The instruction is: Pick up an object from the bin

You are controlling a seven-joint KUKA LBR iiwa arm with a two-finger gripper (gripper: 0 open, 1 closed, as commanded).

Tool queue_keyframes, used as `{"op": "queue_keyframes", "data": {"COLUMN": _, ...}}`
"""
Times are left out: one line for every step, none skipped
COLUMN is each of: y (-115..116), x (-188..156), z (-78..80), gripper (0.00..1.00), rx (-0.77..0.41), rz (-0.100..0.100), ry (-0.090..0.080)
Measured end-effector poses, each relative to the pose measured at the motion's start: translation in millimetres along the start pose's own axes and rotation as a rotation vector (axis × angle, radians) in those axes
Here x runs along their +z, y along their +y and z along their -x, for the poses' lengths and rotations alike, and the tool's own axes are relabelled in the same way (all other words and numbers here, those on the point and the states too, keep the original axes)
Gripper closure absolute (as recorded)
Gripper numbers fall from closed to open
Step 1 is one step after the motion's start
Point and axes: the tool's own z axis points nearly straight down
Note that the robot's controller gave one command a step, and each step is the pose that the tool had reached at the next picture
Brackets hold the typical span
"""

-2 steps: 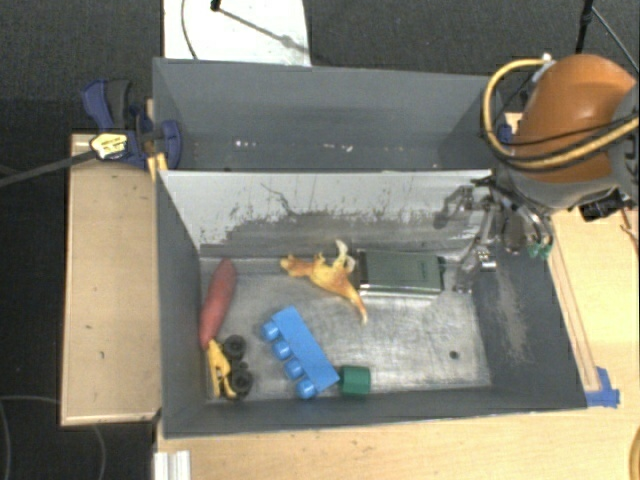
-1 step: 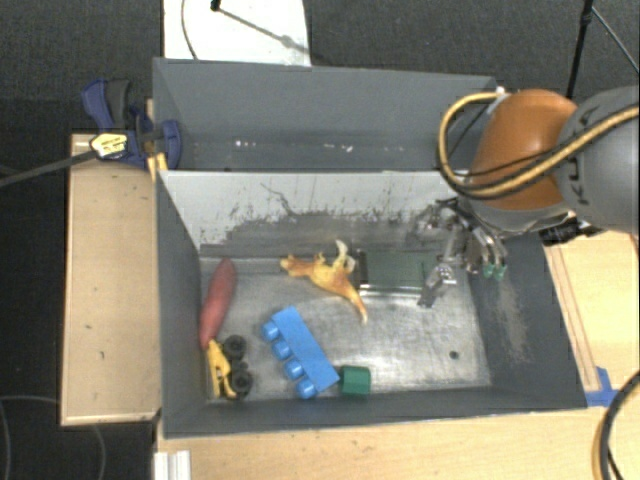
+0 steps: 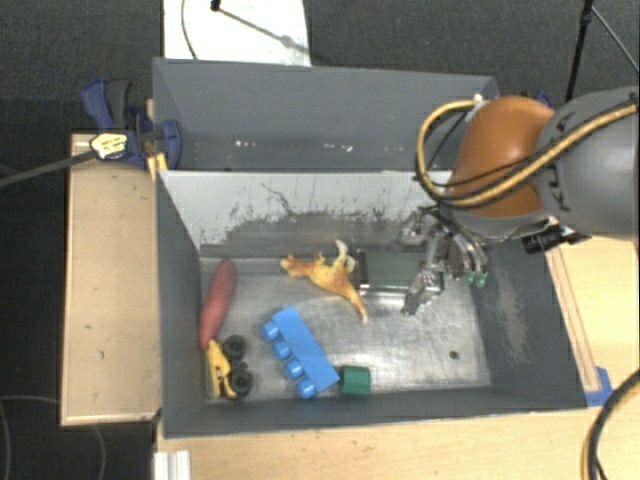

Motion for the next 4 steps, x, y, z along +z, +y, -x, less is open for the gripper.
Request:
{"op": "queue_keyframes", "data": {"y": 81.7, "x": 0.2, "z": -7.1, "gripper": 0.0, "rx": 0.002, "rz": 0.0, "ry": -0.004}}
{"op": "queue_keyframes", "data": {"y": 108.5, "x": 55.4, "z": -0.9, "gripper": 0.0, "rx": 0.112, "rz": 0.002, "ry": -0.006}}
{"op": "queue_keyframes", "data": {"y": 105.8, "x": 45.2, "z": -3.0, "gripper": 1.0, "rx": 0.109, "rz": 0.0, "ry": -0.005}}
{"op": "queue_keyframes", "data": {"y": 105.8, "x": 45.2, "z": -3.1, "gripper": 1.0, "rx": 0.109, "rz": 0.0, "ry": -0.005}}
